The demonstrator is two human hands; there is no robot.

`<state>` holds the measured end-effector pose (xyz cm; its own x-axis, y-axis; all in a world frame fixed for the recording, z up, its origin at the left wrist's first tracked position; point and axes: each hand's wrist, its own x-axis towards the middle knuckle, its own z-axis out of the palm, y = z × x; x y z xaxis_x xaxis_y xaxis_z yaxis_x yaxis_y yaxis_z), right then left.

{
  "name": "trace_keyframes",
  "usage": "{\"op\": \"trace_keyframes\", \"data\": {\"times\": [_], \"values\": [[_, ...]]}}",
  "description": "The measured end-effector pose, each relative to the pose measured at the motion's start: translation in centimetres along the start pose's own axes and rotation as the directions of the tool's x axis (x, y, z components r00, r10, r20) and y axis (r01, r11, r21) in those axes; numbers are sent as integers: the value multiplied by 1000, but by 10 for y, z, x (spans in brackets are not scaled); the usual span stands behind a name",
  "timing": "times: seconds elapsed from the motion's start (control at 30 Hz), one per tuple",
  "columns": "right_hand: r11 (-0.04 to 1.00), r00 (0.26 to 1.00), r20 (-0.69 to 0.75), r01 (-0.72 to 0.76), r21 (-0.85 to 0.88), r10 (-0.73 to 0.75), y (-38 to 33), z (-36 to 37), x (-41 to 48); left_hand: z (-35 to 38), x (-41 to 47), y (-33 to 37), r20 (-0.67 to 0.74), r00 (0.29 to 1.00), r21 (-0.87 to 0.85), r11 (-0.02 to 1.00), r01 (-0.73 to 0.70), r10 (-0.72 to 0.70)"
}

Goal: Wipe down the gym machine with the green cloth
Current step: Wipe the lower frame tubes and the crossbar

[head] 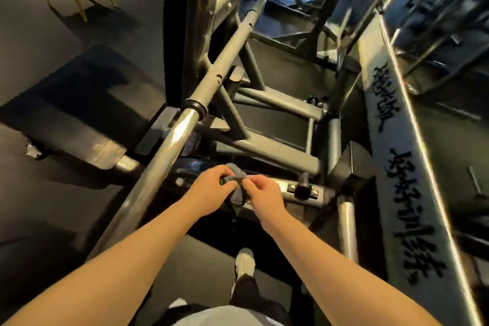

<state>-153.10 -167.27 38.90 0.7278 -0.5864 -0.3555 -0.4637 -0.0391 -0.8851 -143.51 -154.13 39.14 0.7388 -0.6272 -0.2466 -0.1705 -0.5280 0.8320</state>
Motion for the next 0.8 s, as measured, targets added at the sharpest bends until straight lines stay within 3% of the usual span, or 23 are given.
{"op": "trace_keyframes", "data": {"times": [0.2,0.33,0.47,0.67,0.8], "values": [[989,986,-132,-87,119,103,37,-46,-41,45,-13,26,169,977,36,990,-135,127],[979,981,-135,-115,167,138,63,-71,-57,69,-17,43,243,963,13,992,-125,119],[964,987,-42,-143,226,156,78,-100,-72,93,-21,59,311,942,-18,992,-123,123],[992,996,-18,-86,98,88,100,-140,-97,128,-31,81,337,928,17,985,-174,158],[982,991,-48,-113,152,121,112,-165,-112,148,-32,83,318,933,74,977,-199,165]]}}
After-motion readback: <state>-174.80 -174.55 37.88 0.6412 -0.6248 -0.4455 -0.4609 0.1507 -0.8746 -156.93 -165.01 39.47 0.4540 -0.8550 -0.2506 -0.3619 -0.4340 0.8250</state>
